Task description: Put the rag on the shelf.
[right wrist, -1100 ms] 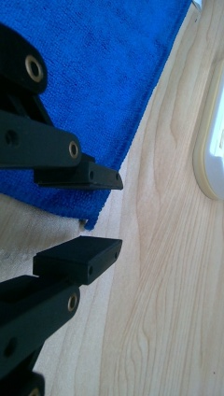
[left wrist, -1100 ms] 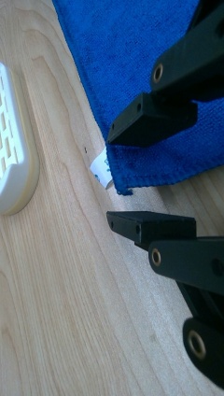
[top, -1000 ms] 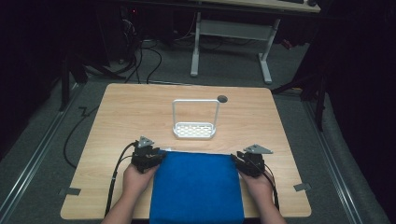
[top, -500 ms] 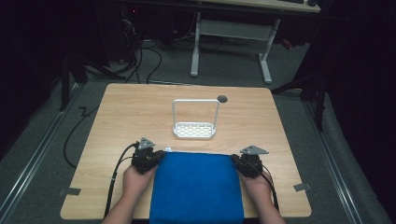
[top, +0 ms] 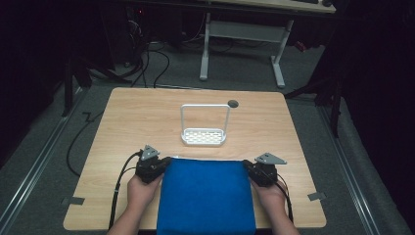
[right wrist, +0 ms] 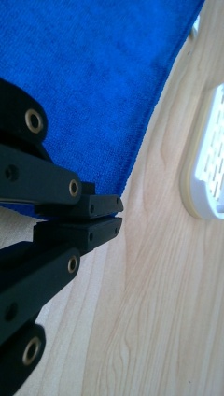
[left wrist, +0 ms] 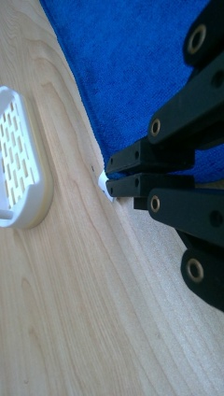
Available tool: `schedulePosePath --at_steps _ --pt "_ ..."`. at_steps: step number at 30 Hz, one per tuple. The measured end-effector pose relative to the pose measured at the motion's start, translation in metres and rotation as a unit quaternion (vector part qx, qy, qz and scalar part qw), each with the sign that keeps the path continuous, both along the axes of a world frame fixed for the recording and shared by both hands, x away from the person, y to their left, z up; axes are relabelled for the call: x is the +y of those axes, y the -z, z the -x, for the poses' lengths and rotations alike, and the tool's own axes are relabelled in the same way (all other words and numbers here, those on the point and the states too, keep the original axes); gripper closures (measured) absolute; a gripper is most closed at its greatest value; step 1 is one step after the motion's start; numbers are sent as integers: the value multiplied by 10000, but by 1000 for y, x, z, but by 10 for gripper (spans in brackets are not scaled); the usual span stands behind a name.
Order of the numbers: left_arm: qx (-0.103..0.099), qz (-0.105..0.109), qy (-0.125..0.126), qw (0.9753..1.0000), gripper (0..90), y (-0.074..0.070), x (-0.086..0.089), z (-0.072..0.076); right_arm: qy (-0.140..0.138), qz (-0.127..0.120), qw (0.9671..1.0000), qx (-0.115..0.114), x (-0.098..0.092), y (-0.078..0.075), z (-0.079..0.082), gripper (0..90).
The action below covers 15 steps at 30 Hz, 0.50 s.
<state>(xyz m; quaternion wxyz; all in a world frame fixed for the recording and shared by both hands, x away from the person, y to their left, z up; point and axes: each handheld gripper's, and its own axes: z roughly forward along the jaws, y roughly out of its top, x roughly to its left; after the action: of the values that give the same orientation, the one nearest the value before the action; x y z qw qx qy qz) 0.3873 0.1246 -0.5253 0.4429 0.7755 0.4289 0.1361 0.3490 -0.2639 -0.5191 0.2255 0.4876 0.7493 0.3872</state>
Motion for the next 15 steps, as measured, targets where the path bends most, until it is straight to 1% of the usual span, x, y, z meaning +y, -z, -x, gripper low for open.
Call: schedulePosePath --at_steps 6,12,14,15 --pt "-177 45 -2 9998 877 -4 -1 3 11 -166 9998 -118 -3 -3 2 882" --pt "-281 112 -47 9995 877 -7 0 4 42 -251 9994 -223 -3 -5 4 882" --pt "-322 147 -63 9994 877 -8 0 4 55 -292 9991 -289 -3 -7 5 882" --pt "-350 127 -57 9993 877 -9 1 5 65 -303 9990 -334 -3 -8 6 883"
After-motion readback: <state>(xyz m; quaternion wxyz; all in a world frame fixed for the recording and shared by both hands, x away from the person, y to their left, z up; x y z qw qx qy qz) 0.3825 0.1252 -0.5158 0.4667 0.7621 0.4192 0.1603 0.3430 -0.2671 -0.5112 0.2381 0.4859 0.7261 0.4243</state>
